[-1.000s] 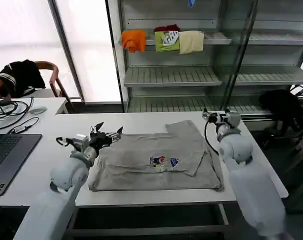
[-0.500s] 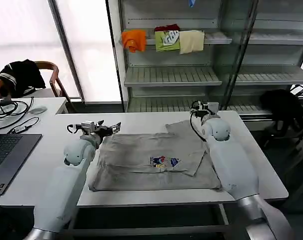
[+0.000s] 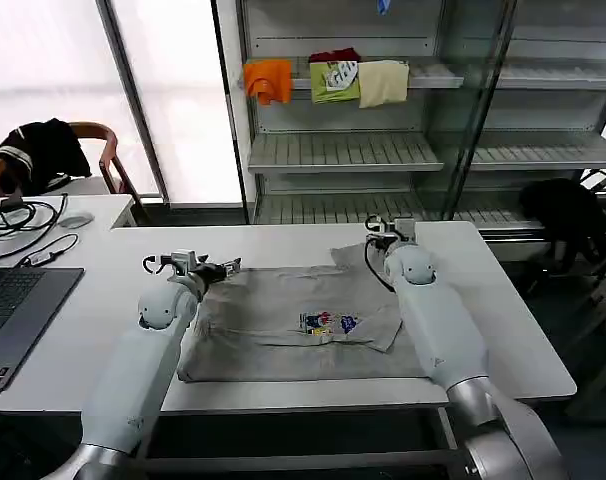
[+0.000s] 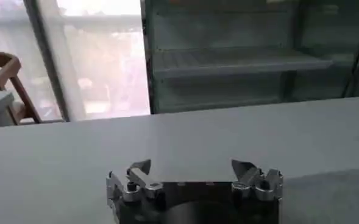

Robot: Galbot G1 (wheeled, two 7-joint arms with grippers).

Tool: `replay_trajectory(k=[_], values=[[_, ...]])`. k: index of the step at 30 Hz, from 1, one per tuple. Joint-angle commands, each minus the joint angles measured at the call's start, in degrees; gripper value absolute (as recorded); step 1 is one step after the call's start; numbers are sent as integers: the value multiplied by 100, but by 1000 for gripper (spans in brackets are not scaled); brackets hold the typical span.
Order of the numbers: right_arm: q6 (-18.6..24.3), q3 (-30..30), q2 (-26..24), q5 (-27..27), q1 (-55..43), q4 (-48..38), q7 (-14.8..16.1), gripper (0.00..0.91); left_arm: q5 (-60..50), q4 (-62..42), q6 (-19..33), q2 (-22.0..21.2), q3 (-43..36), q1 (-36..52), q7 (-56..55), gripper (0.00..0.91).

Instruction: Fold and organize the clothes.

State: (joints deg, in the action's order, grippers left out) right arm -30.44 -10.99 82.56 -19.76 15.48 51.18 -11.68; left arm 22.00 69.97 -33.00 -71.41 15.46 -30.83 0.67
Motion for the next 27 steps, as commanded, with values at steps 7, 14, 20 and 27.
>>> replay_trajectory(k=[7, 14, 20, 27], values=[[44, -28, 189, 138, -62, -346, 33, 907, -43, -245, -4, -24, 16, -7, 17, 907], [25, -39, 192, 132, -11, -315, 34, 907, -42, -199, -4, -20, 34, -93, 15, 907], [-62, -48, 175, 92, 109, -206, 2, 151, -39, -111, -6, -10, 28, -213, 8, 40], [-154, -91, 125, 33, 302, -2, -29, 0, -46, 56, -11, -2, 3, -390, -11, 20]])
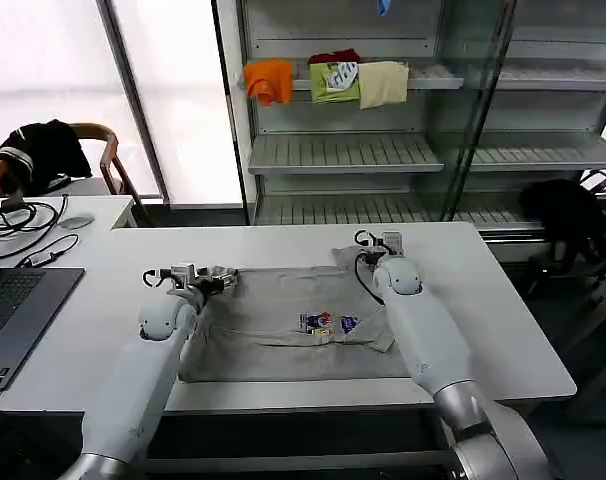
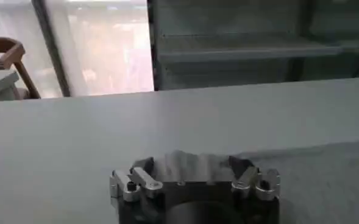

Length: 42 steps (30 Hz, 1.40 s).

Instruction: Fold and organize the clothes.

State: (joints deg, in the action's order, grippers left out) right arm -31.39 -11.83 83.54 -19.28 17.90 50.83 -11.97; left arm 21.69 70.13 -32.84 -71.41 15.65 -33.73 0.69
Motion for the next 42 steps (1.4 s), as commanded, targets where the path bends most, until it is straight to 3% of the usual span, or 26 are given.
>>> replay_trajectory(k=[1, 20, 42], values=[[-70, -8, 16, -13, 89, 48, -9, 0, -24, 62, -27, 0, -21, -130, -14, 20], [-103, -111, -102, -108, 299, 626, -1, 0, 121, 247, 152, -60, 37, -171, -26, 20], [-174, -280, -521, -269, 1148, 3150, -69, 0, 224, 1667, 361, 151, 180, -766, -150, 20]])
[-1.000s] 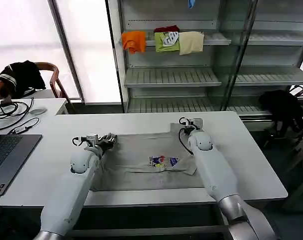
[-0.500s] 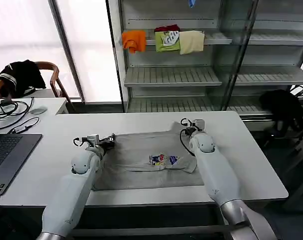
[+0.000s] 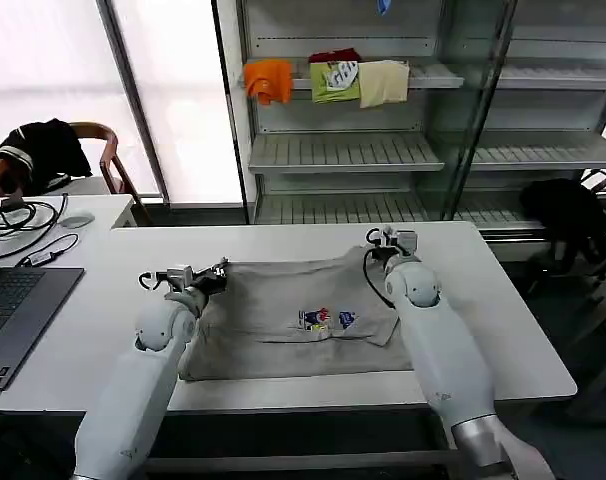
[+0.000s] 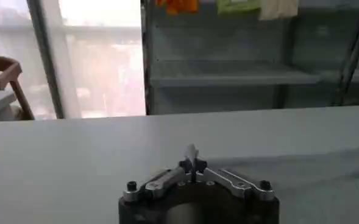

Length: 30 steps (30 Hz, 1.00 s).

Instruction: Fold and organize the clothes.

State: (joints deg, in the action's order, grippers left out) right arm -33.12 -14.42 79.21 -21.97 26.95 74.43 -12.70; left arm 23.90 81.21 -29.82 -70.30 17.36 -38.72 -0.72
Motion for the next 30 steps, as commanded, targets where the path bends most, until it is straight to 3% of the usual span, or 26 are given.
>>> replay_trajectory(k=[1, 20, 30], values=[[0, -23, -117, -8, 289, 877, -6, 0, 4, 614, 55, 83, 17, -321, -8, 20], [-5, -523, -535, -191, 2504, 3267, -236, 0, -162, 2148, 133, 578, 347, -1902, 20, 20], [3, -873, -521, -189, 3749, 3898, -393, 0, -321, 2473, 145, 523, 348, -2426, 34, 20]])
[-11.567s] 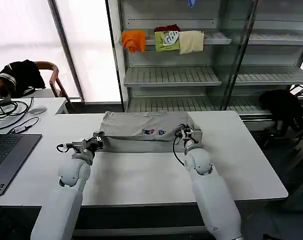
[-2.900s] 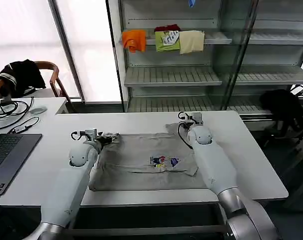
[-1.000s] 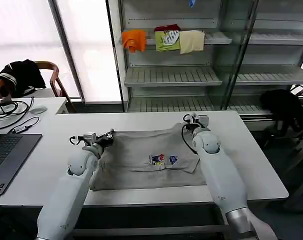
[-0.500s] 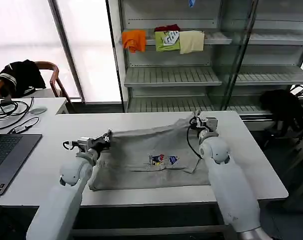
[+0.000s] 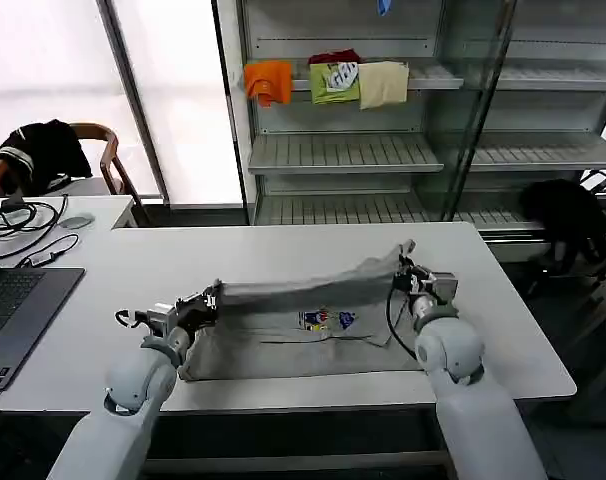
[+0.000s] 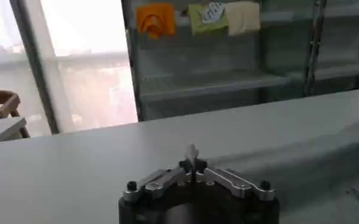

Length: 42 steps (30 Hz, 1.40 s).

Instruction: Fold and organize the clothes.

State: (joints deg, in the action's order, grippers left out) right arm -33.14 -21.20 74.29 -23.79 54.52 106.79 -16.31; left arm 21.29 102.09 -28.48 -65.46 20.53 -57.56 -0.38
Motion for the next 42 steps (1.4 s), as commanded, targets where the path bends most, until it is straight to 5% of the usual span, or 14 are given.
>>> replay_trajectory(k=[1, 21, 22, 23, 24, 25, 26, 42], values=[[6, -257, -31, -6, 1114, 758, -59, 0, -96, 399, 11, 37, 31, -578, 7, 20], [275, -336, -60, 311, 1881, 647, -163, 0, -296, 281, 47, -72, 33, -744, 74, 20], [280, -316, -60, 328, 1875, 621, -149, 0, -312, 285, 45, -80, 35, -749, 81, 403], [290, -294, -60, 350, 1872, 596, -135, 0, -345, 291, 47, -86, 36, -756, 89, 675], [308, -266, -60, 377, 1873, 576, -123, 101, -375, 299, 44, -98, 37, -760, 78, 907], [318, -247, -56, 406, 1872, 553, -119, 786, -391, 304, 43, -100, 39, -765, 76, 907], [322, -228, -45, 426, 1863, 537, -135, 907, -424, 317, 37, -99, 44, -769, 76, 907], [238, -737, -257, 169, 1897, 1560, -127, 907, -479, 1308, -187, -178, 228, -852, -22, 907]])
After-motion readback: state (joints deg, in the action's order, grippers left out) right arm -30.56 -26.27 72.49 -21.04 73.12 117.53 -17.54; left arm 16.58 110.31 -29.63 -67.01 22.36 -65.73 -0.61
